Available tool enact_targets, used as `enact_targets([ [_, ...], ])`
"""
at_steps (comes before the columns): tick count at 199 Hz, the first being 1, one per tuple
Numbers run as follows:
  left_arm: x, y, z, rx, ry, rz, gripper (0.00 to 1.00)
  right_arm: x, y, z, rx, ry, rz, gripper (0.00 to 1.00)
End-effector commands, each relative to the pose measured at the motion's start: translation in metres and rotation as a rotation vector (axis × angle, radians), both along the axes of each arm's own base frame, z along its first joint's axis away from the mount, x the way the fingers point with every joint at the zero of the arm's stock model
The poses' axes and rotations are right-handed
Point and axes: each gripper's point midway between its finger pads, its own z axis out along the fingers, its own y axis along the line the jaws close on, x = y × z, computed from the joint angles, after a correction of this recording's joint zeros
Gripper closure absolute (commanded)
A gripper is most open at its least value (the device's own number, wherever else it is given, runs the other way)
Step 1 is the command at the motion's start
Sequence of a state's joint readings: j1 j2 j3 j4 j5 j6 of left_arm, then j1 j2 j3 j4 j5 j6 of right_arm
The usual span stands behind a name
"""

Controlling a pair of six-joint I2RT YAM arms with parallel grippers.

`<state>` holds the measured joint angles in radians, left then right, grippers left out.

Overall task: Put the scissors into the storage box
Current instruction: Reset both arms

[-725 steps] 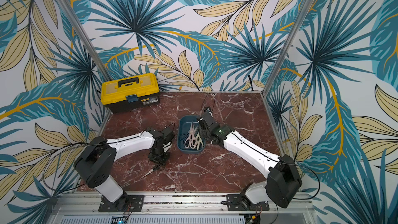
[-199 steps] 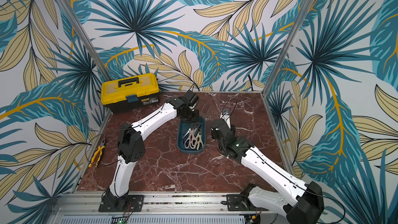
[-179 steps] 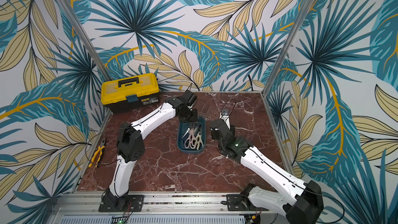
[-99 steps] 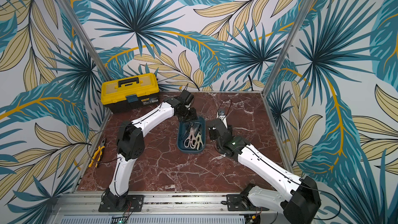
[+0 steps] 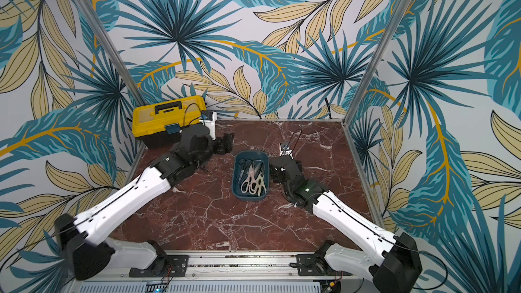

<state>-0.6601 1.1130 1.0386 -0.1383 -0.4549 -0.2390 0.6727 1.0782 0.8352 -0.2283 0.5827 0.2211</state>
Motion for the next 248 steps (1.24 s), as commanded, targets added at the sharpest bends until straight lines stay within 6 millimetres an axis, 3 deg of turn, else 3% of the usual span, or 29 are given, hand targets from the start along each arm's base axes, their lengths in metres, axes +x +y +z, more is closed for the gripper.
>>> enact_targets([
  [1, -0.022, 0.067, -0.013, 0.228, -0.18, 0.229, 0.11, 0.004, -0.02, 0.013, -0.089, -0.111, -0.073, 0.2],
  [15, -0.042, 0.099, -0.034, 0.309, -0.213, 0.311, 0.01, 0.005, -0.038, 0.005, -0.214, -0.141, -0.145, 0.2],
  [37, -0.062, 0.142, -0.085, 0.409, -0.156, 0.429, 0.0, 0.005, -0.063, -0.014, -0.341, -0.184, -0.242, 0.19],
  [51, -0.069, 0.159, -0.119, 0.431, -0.101, 0.467, 0.0, 0.007, -0.075, -0.03, -0.332, -0.171, -0.254, 0.19],
  [71, -0.079, 0.177, -0.145, 0.374, -0.091, 0.537, 0.0, 0.009, -0.099, -0.052, -0.267, -0.13, -0.312, 0.19],
  [83, -0.082, 0.2, -0.164, 0.388, -0.065, 0.615, 0.0, 0.013, -0.117, -0.07, -0.227, -0.128, -0.348, 0.19],
  [88, -0.076, 0.192, -0.168, 0.296, -0.078, 0.562, 0.0, 0.015, -0.119, -0.073, -0.218, -0.131, -0.35, 0.19],
  [110, -0.065, 0.198, -0.177, 0.232, -0.081, 0.546, 0.0, 0.024, -0.126, -0.083, -0.166, -0.177, -0.344, 0.19],
  [134, -0.05, 0.207, -0.178, 0.215, -0.105, 0.562, 0.0, 0.041, -0.116, -0.086, -0.138, -0.234, -0.271, 0.19],
  [168, -0.017, 0.19, -0.181, 0.277, -0.105, 0.449, 0.0, 0.051, -0.114, -0.088, -0.185, -0.283, -0.236, 0.19],
  [207, 0.0, 0.185, -0.191, 0.224, -0.149, 0.438, 0.0, 0.047, -0.127, -0.096, -0.091, -0.307, -0.222, 0.18],
  [225, 0.008, 0.177, -0.198, 0.247, -0.171, 0.395, 0.0, 0.046, -0.131, -0.106, -0.039, -0.321, -0.197, 0.18],
  [248, 0.018, 0.16, -0.212, 0.287, -0.129, 0.285, 0.0, 0.057, -0.132, -0.112, -0.045, -0.285, -0.193, 0.16],
])
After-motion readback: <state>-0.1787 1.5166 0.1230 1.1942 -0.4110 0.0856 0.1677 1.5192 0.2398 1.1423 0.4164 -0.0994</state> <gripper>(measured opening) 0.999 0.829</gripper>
